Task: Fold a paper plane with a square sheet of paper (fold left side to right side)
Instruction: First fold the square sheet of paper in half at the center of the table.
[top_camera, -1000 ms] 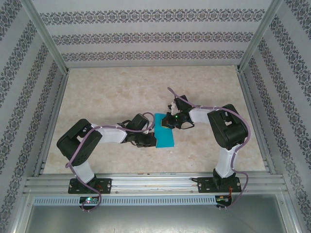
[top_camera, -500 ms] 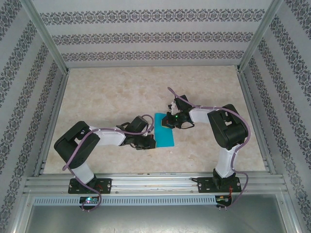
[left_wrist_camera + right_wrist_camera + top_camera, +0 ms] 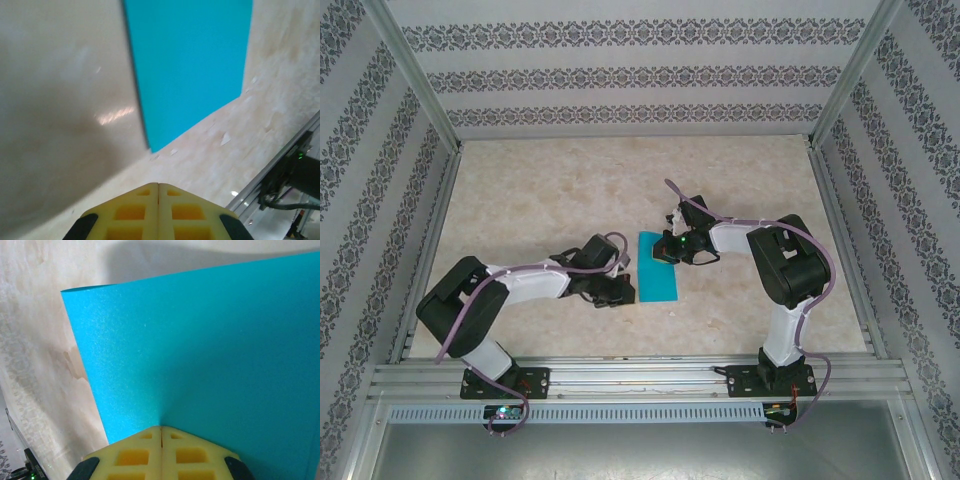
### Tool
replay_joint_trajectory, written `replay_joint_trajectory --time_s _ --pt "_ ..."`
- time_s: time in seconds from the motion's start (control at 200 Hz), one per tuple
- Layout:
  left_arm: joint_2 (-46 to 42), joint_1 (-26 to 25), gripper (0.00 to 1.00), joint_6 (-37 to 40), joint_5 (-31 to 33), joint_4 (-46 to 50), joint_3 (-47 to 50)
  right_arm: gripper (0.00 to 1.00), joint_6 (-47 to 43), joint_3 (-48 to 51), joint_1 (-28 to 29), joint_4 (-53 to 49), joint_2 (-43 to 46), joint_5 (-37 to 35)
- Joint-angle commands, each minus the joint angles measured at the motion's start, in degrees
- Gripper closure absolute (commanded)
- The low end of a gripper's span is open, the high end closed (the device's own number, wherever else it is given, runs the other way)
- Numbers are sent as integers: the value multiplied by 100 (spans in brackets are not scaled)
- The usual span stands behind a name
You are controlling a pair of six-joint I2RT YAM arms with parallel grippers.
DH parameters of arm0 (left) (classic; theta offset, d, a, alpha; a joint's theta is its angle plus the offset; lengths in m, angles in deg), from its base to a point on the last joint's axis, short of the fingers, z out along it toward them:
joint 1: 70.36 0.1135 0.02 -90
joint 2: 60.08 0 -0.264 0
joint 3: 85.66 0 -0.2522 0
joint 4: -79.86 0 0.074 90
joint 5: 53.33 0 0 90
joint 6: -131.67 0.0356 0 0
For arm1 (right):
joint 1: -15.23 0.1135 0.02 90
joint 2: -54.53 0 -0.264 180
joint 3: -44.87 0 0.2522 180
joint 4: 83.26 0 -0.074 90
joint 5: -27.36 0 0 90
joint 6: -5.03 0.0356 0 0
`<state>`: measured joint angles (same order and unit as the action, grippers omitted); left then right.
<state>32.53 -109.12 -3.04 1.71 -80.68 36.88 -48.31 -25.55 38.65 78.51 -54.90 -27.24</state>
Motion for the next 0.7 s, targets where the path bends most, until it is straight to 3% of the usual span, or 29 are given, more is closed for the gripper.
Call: replay_joint_trajectory --time_s 0.0,0.285,0.48,0.694 --pt "351 79 100 359 -262 229 -544 100 -89 148 24 -348 -166 -771" --pt "1283 79 100 700 -93 259 -1194 100 -89 130 31 -353 -177 -762" --pt "1461 62 100 637 -99 115 -883 100 -124 99 31 -423 -158 -788" --pt "1013 -93 100 383 -116 -34 -122 100 -157 94 -4 -459 -175 -815"
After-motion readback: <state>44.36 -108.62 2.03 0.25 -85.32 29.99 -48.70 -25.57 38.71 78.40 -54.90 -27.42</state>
